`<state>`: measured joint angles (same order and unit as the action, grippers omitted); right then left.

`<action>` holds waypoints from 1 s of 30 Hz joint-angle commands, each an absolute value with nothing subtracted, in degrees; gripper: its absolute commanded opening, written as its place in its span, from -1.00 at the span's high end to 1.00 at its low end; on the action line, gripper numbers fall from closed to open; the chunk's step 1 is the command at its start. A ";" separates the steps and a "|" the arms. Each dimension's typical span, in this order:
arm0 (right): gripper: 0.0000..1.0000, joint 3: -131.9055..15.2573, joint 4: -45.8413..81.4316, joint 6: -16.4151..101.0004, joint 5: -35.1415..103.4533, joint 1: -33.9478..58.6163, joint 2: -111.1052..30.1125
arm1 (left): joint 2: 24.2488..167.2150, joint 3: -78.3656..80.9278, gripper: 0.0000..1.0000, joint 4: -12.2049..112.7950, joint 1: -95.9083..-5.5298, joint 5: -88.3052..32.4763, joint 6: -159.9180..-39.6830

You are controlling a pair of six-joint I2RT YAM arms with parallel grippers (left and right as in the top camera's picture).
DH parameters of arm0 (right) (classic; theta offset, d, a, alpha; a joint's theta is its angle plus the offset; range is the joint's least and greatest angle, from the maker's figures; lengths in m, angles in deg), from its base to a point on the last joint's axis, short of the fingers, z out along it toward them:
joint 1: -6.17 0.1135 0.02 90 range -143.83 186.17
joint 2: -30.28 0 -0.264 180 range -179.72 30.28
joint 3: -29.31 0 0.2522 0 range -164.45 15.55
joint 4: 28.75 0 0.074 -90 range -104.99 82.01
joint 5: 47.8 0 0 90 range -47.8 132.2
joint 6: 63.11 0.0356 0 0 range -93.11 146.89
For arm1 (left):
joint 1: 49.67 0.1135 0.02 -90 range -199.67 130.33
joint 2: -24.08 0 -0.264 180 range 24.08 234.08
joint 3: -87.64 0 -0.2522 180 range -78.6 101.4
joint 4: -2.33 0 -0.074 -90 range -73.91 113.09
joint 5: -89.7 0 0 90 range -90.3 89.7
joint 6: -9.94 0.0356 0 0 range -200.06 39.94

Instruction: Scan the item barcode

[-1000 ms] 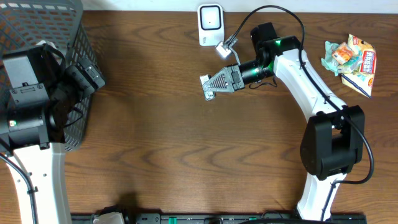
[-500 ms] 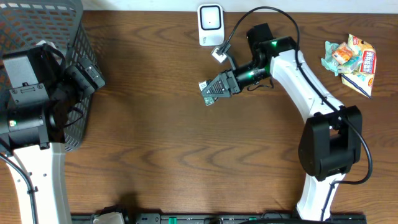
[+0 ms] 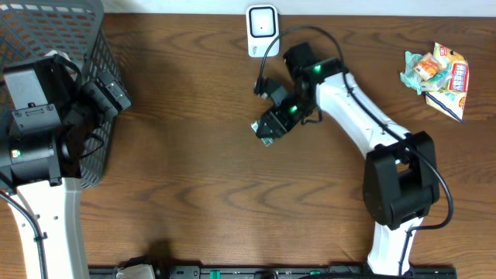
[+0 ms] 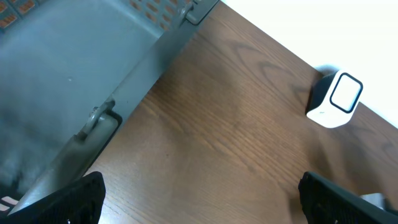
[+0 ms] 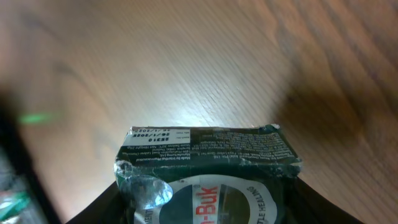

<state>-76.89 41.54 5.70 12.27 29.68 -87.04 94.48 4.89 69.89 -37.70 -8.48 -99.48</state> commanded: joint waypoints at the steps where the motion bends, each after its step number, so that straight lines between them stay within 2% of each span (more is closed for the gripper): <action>1: -0.02 -72.61 38.55 5.05 17.88 30.84 -87.06 | 94.50 4.93 -0.95 70.06 -37.46 -7.94 -98.74; 7: -0.01 -66.47 31.97 9.11 17.93 31.01 -87.06 | 94.50 4.95 -0.96 70.04 -37.46 -7.94 -98.74; 9: -0.15 -65.35 30.90 11.10 18.04 30.97 -87.06 | 94.50 4.93 -0.95 70.04 -37.46 -7.94 -98.72; 14: -0.24 -65.11 31.27 14.73 19.72 30.97 -87.06 | 94.50 4.95 -0.96 70.04 -37.46 -7.94 -98.74; 27: -0.26 -65.11 31.99 14.71 20.16 30.97 -87.06 | 94.50 4.93 -0.96 70.06 -37.46 -7.94 -98.74; 30: -0.44 -65.11 31.97 16.68 21.29 30.95 -87.06 | 94.50 4.93 -0.96 70.04 -37.46 -7.94 -98.74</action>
<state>-65.26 32.06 14.49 20.24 30.88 -87.11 94.48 4.89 69.89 -37.73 -8.48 -99.48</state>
